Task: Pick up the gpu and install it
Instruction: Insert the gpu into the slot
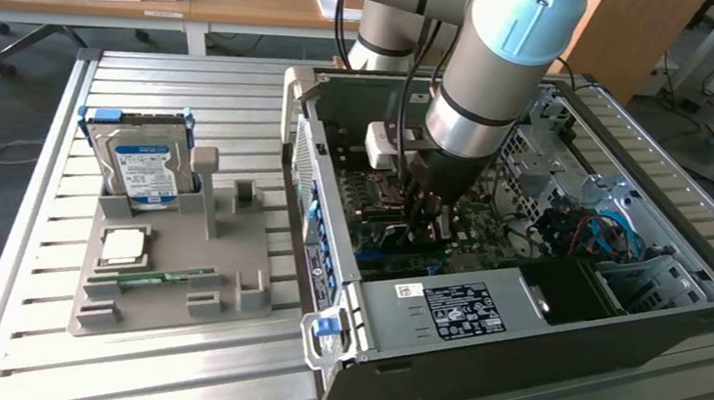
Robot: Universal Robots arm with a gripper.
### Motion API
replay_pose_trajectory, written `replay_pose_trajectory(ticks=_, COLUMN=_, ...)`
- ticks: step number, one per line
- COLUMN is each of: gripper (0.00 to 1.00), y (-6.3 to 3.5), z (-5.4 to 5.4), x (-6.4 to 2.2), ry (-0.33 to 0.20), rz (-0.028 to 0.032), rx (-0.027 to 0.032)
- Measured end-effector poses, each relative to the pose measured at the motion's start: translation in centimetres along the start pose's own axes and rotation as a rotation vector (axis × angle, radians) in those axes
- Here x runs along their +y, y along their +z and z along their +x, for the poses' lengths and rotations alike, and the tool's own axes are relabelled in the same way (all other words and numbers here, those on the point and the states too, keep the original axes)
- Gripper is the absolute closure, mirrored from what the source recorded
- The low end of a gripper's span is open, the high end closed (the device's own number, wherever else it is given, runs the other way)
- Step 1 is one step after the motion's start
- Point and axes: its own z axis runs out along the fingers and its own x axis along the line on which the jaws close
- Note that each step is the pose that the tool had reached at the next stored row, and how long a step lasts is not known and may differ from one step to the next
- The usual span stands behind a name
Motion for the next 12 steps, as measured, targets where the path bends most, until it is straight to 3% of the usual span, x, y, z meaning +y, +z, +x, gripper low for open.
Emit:
replay_pose_trajectory(ticks=7, gripper=0.72, y=0.04, z=-0.01, x=0.01, ry=0.000, rz=0.0003, rx=-0.0008)
replay_pose_trajectory(ticks=10, gripper=0.55, y=0.00, z=0.00, x=0.00, ry=0.000, rz=0.0000, rx=-0.0001)
replay_pose_trajectory(ticks=12, gripper=0.55, y=0.00, z=0.00, x=0.00, ry=0.000, rz=0.0000, rx=0.0000)
